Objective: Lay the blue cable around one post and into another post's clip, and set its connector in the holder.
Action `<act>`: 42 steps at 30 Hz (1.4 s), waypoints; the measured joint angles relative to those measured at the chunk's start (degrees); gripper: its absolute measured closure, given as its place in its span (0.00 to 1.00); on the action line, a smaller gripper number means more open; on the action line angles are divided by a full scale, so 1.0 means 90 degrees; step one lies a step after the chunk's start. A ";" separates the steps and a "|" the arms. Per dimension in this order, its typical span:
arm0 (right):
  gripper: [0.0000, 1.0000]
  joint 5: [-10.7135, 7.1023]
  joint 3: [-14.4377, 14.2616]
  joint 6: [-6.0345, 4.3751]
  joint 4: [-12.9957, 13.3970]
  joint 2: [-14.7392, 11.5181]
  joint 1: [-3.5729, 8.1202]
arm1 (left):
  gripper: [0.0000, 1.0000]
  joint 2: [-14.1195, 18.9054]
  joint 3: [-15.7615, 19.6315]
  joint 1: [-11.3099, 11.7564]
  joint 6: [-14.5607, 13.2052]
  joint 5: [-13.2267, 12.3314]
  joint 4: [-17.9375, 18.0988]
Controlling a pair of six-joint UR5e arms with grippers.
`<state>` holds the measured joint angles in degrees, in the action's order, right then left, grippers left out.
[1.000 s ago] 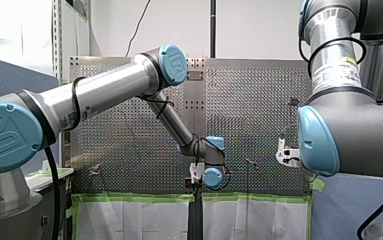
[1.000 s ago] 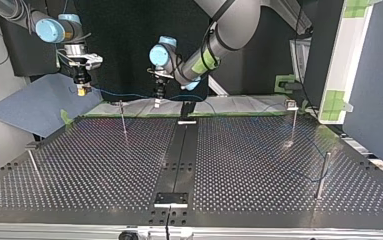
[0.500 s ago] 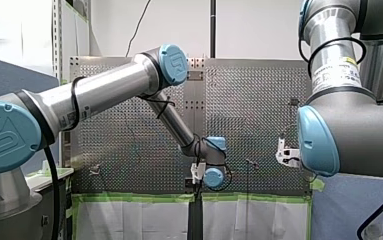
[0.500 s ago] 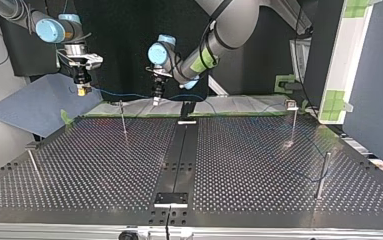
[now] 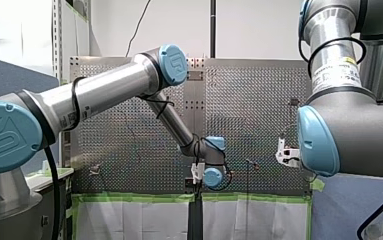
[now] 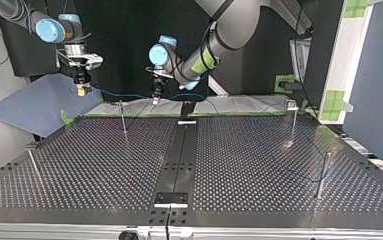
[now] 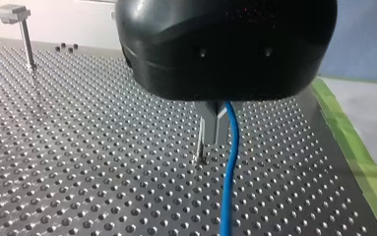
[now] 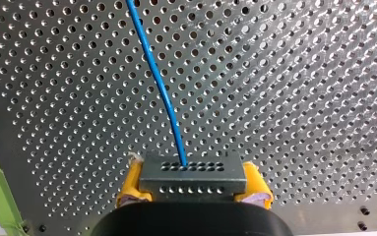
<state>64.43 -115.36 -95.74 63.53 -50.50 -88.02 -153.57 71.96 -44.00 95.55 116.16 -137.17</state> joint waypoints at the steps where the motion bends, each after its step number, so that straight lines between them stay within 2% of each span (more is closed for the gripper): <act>1: 1.00 0.0000 0.0000 0.0000 0.0001 0.0000 0.0000 | 1.00 0.0000 0.0000 0.0001 0.0007 -0.0030 -0.0002; 4: 1.00 0.0000 0.0000 -0.0001 0.0003 0.0000 0.0000 | 0.95 0.0002 0.0000 0.0000 0.0014 -0.0091 -0.0003; 5: 1.00 0.0000 0.0001 -0.0002 0.0005 -0.0001 0.0000 | 0.84 0.0001 0.0000 0.0001 0.0015 -0.0103 -0.0005; 13: 1.00 0.0016 0.0000 -0.0021 0.0104 0.0001 0.0000 | 0.70 0.0007 0.0000 0.0003 0.0007 -0.0125 -0.0181; 22: 1.00 0.0027 0.0000 -0.0028 0.0159 0.0002 0.0000 | 0.70 0.0007 0.0000 0.0004 -0.0019 -0.0132 -0.0294; 27: 1.00 0.0029 -0.0001 -0.0028 0.0167 0.0002 0.0000 | 0.79 0.0009 0.0000 0.0004 -0.0004 -0.0138 -0.0297; 29: 1.00 0.0029 -0.0001 -0.0028 0.0163 0.0001 0.0000 | 0.89 0.0009 0.0000 0.0006 0.0003 -0.0138 -0.0296; 34: 1.00 0.0028 -0.0001 -0.0028 0.0153 0.0000 0.0000 | 0.93 0.0008 0.0000 0.0012 0.0014 -0.0162 -0.0290; 35: 1.00 0.0028 -0.0001 -0.0028 0.0152 0.0000 0.0000 | 0.98 0.0009 -0.0001 0.0012 0.0015 -0.0167 -0.0292; 42: 1.00 0.0029 0.0000 -0.0029 0.0149 0.0000 0.0000 | 0.98 0.0008 -0.0001 0.0013 0.0014 -0.0268 -0.0296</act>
<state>64.69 -115.36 -96.00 64.87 -50.50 -88.02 -153.49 71.95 -43.88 95.68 113.75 -139.83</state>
